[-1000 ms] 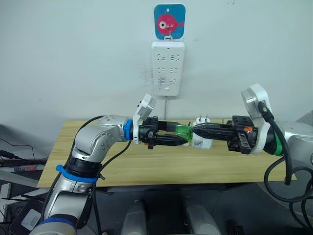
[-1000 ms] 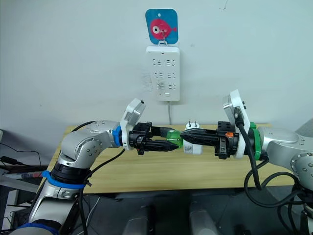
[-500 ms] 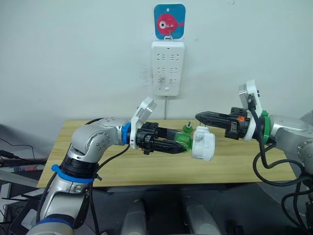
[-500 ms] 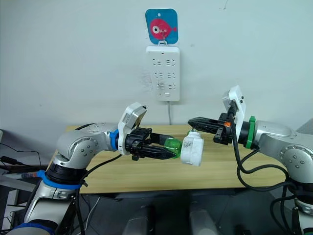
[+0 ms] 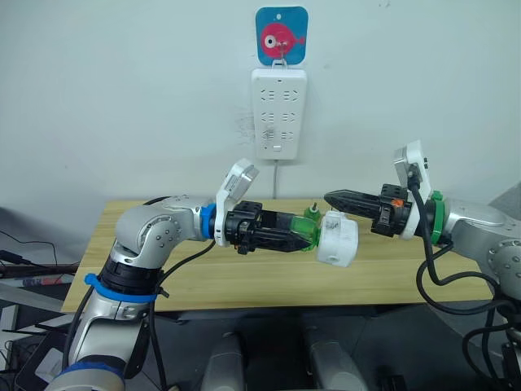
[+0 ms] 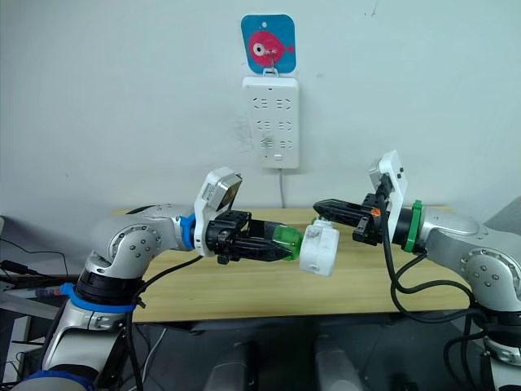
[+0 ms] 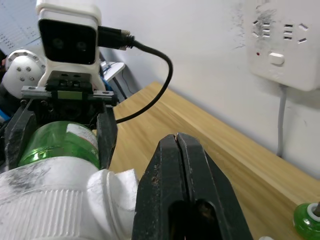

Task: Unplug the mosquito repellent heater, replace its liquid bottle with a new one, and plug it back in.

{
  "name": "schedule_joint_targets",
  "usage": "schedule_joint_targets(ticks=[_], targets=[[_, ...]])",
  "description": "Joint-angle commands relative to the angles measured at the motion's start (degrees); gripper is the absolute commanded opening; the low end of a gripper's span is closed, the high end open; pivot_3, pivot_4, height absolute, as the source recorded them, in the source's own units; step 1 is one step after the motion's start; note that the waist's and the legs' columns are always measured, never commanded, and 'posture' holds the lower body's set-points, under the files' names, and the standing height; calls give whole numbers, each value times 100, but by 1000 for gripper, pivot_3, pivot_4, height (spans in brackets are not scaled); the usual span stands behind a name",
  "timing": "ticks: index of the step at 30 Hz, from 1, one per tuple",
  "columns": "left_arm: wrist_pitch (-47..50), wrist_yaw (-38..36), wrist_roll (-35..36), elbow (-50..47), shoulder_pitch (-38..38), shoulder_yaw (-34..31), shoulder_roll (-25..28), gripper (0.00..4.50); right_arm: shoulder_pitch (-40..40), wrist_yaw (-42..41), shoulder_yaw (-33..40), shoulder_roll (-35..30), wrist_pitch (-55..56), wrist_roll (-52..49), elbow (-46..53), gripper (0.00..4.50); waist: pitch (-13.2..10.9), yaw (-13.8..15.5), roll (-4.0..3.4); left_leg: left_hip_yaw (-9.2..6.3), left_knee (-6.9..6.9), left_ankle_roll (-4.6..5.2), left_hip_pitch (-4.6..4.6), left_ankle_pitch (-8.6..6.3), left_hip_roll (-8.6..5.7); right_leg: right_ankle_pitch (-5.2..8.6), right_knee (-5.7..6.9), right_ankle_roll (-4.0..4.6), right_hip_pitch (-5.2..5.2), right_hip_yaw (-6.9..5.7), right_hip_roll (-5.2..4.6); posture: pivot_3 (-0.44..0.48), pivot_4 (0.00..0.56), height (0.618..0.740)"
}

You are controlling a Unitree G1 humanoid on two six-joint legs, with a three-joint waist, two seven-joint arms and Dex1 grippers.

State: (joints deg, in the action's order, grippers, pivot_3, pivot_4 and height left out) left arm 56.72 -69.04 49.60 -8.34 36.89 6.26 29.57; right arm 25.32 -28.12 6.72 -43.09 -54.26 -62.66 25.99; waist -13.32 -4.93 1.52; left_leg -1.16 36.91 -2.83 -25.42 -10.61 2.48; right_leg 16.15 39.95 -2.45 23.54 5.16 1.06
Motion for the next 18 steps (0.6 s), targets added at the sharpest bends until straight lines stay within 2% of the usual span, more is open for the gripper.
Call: schedule_joint_targets(ticks=[1,2,5,10,16,18], targets=[[-443,134,-102,-158,50,-213,-76,2279,-77,232,689,-11,-91,-513,13,0,0,6,0,1,0,0,0,0,-1,0,-1,0,0,1,-1,-123,170,740],[-632,224,-236,-164,-3,-201,-123,2279,-148,340,838,-18,-151,-648,2,0,0,9,0,1,0,0,0,0,-1,0,-1,0,0,1,-2,-123,170,740],[-1089,497,-490,-190,-147,-206,-321,2279,-476,607,1209,-51,-200,-822,74,553,0,18,0,0,-2,0,0,0,-2,0,-3,1,-3,1,-3,-126,170,740],[-1635,1015,-804,-242,-427,-205,-738,2279,-1276,1481,1903,282,7,-1332,343,2244,1,14,1,2,0,0,0,0,-2,-1,-3,1,-5,3,-4,-135,171,740],[-1898,1415,-982,-222,-575,-210,-1013,2279,-2179,2600,2107,905,511,-2257,1032,4445,3,-7,0,7,-3,0,6,0,-1,0,0,0,-5,11,0,-143,173,740],[-1915,1523,-989,-213,-584,-224,-1083,2279,-2360,2901,2089,1054,721,-2442,1175,4500,3,-9,-1,7,-3,0,6,0,-1,0,-1,-1,-6,12,0,-144,172,740]])
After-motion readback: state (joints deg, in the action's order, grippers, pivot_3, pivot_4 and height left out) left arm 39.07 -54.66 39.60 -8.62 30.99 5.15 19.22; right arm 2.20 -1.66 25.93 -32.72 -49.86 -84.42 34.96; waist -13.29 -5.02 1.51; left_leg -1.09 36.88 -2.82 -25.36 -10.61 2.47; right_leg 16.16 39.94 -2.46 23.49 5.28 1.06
